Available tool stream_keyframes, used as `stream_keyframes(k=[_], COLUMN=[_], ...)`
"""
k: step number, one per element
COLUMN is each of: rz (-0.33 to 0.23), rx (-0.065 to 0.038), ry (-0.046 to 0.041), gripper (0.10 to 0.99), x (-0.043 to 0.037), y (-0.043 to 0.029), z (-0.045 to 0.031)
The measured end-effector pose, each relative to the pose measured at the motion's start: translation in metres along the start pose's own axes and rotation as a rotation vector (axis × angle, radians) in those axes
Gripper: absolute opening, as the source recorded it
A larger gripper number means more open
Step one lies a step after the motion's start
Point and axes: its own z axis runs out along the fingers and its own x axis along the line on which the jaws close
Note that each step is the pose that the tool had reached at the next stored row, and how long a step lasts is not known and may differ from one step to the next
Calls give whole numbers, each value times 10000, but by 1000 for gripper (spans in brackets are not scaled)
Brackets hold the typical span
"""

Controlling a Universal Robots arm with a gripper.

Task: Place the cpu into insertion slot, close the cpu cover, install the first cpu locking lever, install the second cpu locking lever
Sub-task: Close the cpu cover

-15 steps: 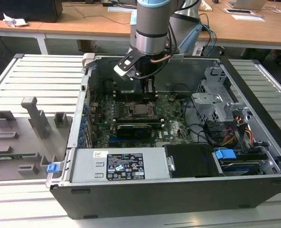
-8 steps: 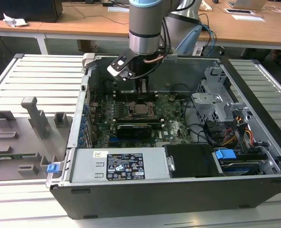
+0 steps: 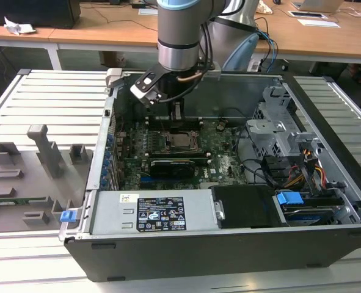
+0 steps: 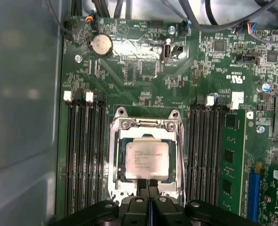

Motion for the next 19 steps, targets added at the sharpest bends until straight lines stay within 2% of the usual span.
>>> stream_keyframes(k=[10, 19], rz=[-13, -13], rx=[1, 2], ry=[-10, -26], gripper=[110, 110], x=[13, 18], y=[-19, -23], z=[146, 209])
